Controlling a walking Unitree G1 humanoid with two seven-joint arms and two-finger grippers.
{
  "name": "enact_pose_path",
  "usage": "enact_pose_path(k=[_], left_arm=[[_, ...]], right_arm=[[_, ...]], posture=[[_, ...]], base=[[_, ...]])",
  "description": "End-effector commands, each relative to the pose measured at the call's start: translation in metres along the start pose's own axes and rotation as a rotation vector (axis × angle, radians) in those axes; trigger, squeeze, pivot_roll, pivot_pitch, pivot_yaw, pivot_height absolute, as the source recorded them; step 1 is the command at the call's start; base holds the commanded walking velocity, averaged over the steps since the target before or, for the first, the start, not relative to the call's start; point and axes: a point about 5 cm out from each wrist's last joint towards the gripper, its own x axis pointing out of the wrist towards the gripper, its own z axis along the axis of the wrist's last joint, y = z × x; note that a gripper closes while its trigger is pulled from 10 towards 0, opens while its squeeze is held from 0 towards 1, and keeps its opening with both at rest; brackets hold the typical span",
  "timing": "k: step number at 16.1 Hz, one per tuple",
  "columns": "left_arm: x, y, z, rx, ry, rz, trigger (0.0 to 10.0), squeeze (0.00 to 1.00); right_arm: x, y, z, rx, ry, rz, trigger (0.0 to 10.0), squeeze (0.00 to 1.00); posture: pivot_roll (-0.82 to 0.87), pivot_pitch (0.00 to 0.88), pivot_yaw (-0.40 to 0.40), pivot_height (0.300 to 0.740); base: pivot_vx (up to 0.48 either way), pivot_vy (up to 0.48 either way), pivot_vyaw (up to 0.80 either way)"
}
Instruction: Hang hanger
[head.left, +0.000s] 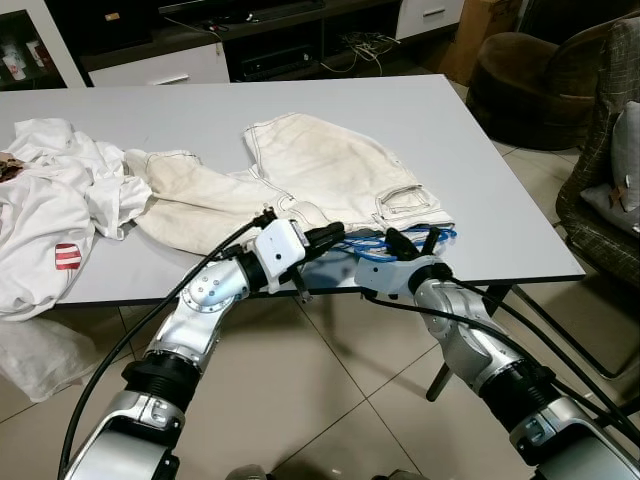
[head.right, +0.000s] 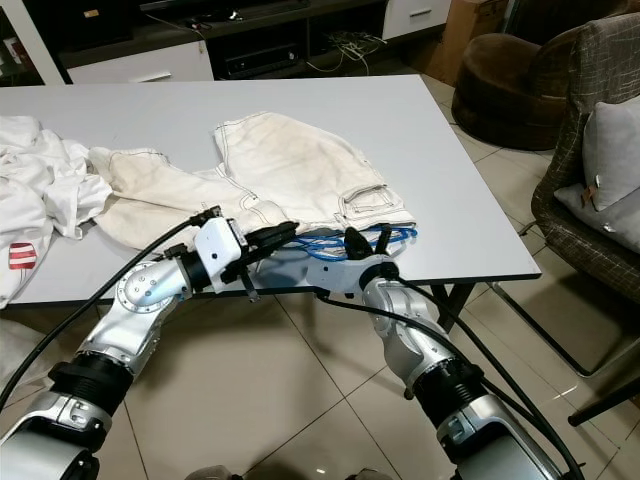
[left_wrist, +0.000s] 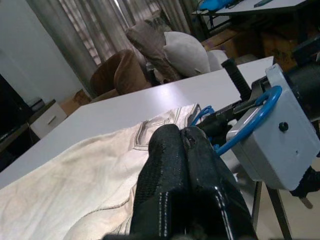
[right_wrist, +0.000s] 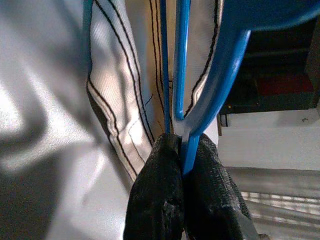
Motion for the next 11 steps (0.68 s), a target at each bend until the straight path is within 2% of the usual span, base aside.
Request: enact_pose_path(k=[1, 2, 3, 4, 7, 11], left_arm=[[0.0, -0.003, 0.0, -0.007, 0.003, -0.014, 0.0, 0.0], [-0.001, -0.002, -0.001, -0.01, 0.009, -0.01, 0.0, 0.0], [-0.003, -0.001, -0.004, -0.017, 0.028, 0.004, 4.4, 0.0], [-0.007, 0.001, -0.008, -0.031, 0.058, 0.02, 10.0, 0.0], [-0.018, 0.002, -0.019, -0.113, 0.123, 0.079, 10.0, 0.0], [-0.025, 0.01, -0.026, -0.132, 0.137, 0.237, 10.0, 0.0]], right_arm=[[0.004, -0.01, 0.005, 0.021, -0.023, -0.028, 10.0, 0.0], [0.004, -0.01, 0.005, 0.021, -0.022, -0.029, 10.0, 0.0], [0.004, -0.01, 0.004, 0.022, -0.021, -0.03, 10.0, 0.0], [0.004, -0.01, 0.002, 0.021, -0.017, -0.03, 10.0, 0.0], [0.001, -0.004, -0.005, 0.03, 0.006, -0.025, 10.0, 0.0], [-0.002, 0.002, -0.009, 0.106, 0.024, -0.024, 10.0, 0.0]], posture=[[0.02, 0.0, 0.053, 0.74], [0.02, 0.0, 0.053, 0.74], [0.02, 0.0, 0.049, 0.74], [0.02, 0.0, 0.05, 0.74], [0.03, 0.0, 0.052, 0.74], [0.04, 0.0, 0.043, 0.74]], base=[[0.0, 0.0, 0.0], [0.0, 0.0, 0.0], [0.0, 0.0, 0.0], [0.0, 0.0, 0.0], [0.0, 0.0, 0.0], [0.0, 0.0, 0.0]])
